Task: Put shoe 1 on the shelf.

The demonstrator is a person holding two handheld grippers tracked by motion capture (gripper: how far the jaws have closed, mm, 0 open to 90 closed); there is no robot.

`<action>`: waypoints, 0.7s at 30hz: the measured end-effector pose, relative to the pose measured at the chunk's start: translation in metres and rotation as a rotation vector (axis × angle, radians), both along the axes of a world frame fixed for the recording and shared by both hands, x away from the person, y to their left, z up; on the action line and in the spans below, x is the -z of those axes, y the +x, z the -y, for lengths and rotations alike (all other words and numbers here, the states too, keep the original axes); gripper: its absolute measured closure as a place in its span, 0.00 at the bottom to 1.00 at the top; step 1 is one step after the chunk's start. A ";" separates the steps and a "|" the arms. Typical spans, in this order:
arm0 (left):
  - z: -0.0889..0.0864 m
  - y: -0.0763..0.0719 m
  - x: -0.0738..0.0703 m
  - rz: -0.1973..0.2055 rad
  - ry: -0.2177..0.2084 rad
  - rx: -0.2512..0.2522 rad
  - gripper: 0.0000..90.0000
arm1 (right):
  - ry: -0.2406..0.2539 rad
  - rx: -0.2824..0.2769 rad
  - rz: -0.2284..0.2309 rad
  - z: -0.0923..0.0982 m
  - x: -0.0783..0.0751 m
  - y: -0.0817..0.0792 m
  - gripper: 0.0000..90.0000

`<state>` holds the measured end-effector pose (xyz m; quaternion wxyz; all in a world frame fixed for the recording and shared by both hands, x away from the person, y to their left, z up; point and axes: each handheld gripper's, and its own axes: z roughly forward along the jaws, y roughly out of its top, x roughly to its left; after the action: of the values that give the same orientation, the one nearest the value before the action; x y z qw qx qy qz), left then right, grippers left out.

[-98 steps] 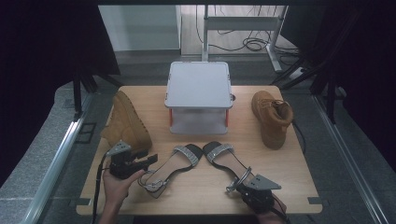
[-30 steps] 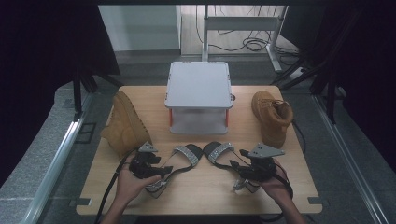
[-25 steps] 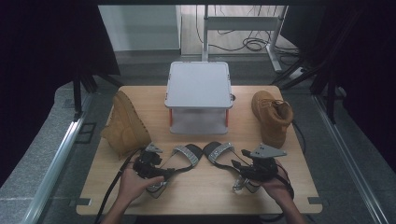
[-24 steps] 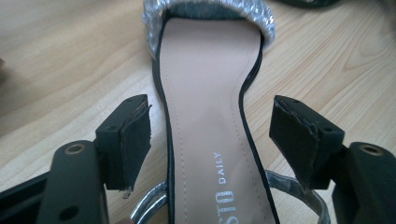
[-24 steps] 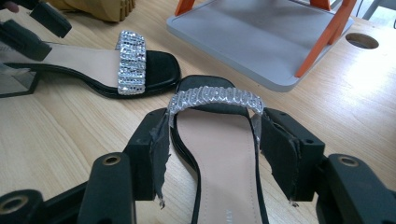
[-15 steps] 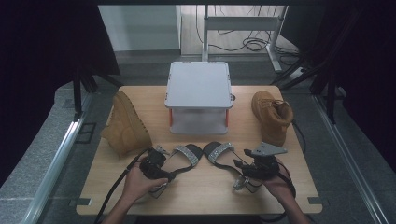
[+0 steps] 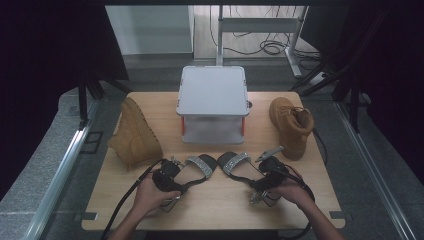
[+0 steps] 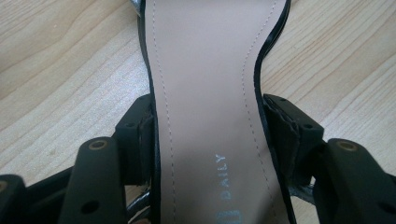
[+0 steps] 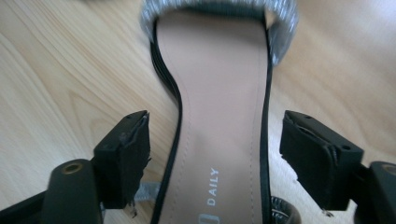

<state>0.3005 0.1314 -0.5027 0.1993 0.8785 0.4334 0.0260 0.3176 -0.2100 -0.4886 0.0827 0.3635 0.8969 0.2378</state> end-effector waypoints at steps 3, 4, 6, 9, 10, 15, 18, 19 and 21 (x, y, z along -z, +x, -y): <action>-0.001 0.000 0.000 -0.003 -0.004 -0.004 0.44 | -0.043 -0.005 -0.050 -0.003 0.005 0.004 0.29; -0.001 0.000 0.000 -0.002 -0.008 -0.009 0.45 | -0.061 -0.001 -0.087 -0.005 0.008 0.007 0.35; -0.001 0.000 0.000 -0.001 -0.012 -0.013 0.45 | -0.064 -0.001 -0.118 -0.006 0.010 0.009 0.39; -0.003 -0.002 0.001 0.016 -0.031 -0.032 0.46 | -0.047 0.037 -0.131 -0.004 0.009 0.010 0.44; -0.003 -0.002 0.001 0.016 -0.031 -0.032 0.46 | -0.047 0.037 -0.131 -0.004 0.009 0.010 0.44; -0.006 -0.003 0.002 0.043 -0.047 -0.050 0.46 | -0.024 0.071 -0.118 -0.003 0.010 0.008 0.45; -0.008 -0.003 0.000 0.058 -0.065 -0.065 0.47 | -0.009 0.080 -0.116 -0.001 0.010 0.008 0.46; -0.009 -0.002 -0.001 0.061 -0.076 -0.069 0.47 | -0.002 0.083 -0.112 -0.001 0.009 0.008 0.46; -0.014 0.000 -0.006 0.065 -0.099 -0.081 0.47 | 0.027 0.101 -0.094 0.002 0.007 0.008 0.47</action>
<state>0.3005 0.1451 -0.4967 0.2552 0.8481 0.4624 0.0412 0.3256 -0.2118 -0.4959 0.0473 0.4200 0.8771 0.2279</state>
